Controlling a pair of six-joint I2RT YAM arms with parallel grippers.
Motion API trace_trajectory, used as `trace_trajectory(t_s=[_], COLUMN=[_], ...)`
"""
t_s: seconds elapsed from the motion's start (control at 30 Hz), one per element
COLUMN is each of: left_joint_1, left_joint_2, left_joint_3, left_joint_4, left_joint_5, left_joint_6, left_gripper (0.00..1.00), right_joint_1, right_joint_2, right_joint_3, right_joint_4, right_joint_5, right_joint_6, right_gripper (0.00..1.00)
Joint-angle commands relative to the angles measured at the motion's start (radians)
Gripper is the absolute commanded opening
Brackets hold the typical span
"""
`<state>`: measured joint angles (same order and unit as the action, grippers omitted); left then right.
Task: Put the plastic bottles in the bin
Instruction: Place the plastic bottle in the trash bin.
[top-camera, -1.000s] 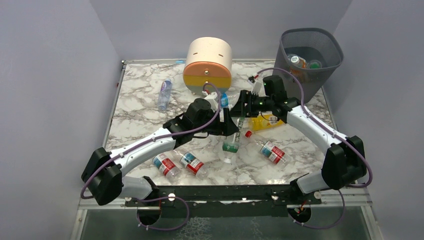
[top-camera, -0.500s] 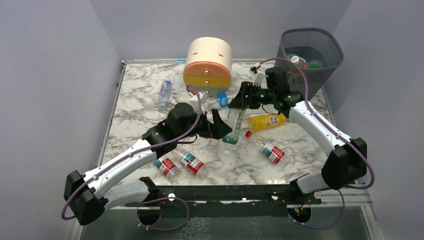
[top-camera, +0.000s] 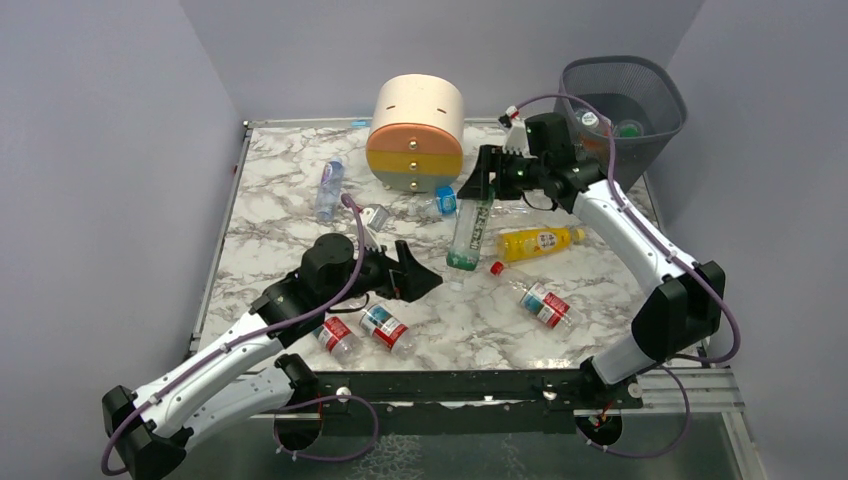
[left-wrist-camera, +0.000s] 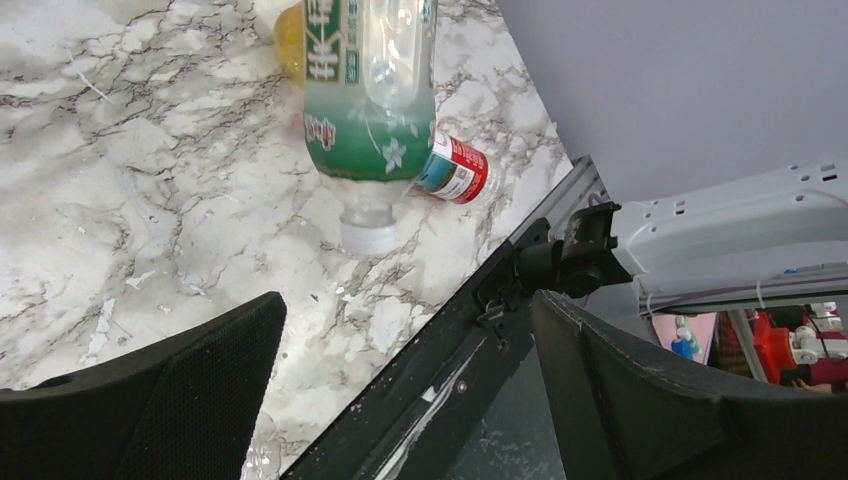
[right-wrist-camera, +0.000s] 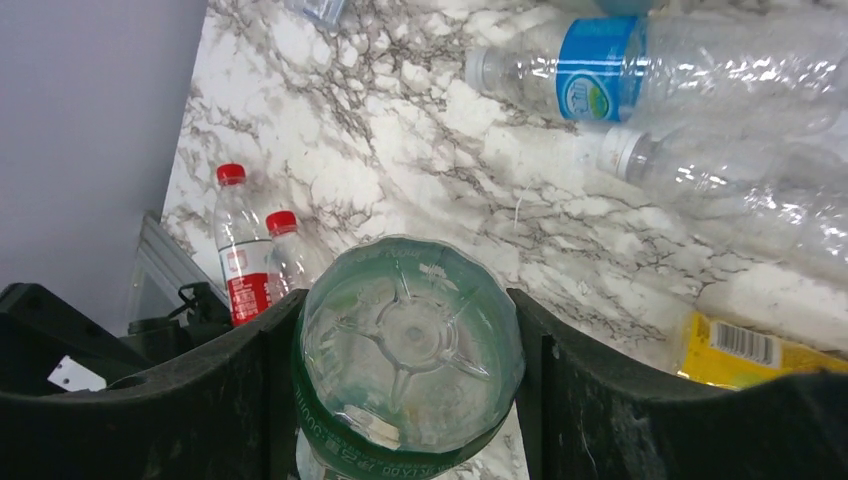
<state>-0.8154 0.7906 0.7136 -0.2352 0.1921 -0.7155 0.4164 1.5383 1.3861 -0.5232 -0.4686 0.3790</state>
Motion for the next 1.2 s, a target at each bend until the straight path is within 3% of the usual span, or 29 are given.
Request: trace_trajectory(t_s=[0.0,0.2,0.47,0.7,0.97,1.17], left_joint_1=[0.003,0.003,0.003,0.003,0.004,0.003], left_joint_2=[-0.029,-0.047,0.021,0.079,0.092,0.098], left_joint_3=[0.020,0.002,-0.015,0.005,0.013,-0.002], left_joint_4=[-0.033,-0.027,0.024,0.035,0.029,0.030], left_joint_5=[0.003,0.006,0.026,0.051,0.032,0.035], left_joint_6=[0.026,0.024,0.034,0.044,0.053,0.048], left_gripper=[0.99,0.99,0.99,0.99,0.99,0.99], right_joint_1=[0.004,-0.028,-0.255,-0.363,-0.383,-0.389], right_joint_2=[0.027,0.063,0.026,-0.044,-0.077,-0.126], right_joint_3=[0.148,0.344,0.493,0.490,0.504,0.393], right_joint_4=[-0.077,-0.145,-0.059,0.152,0.282,0.405], right_joint_5=[0.083,0.163,0.198,0.329,0.512,0.699], right_joint_6=[-0.034,-0.061,-0.045,0.019,0.022,0.006], right_gripper=[0.63,0.63,0.64,0.64,0.64,0.64])
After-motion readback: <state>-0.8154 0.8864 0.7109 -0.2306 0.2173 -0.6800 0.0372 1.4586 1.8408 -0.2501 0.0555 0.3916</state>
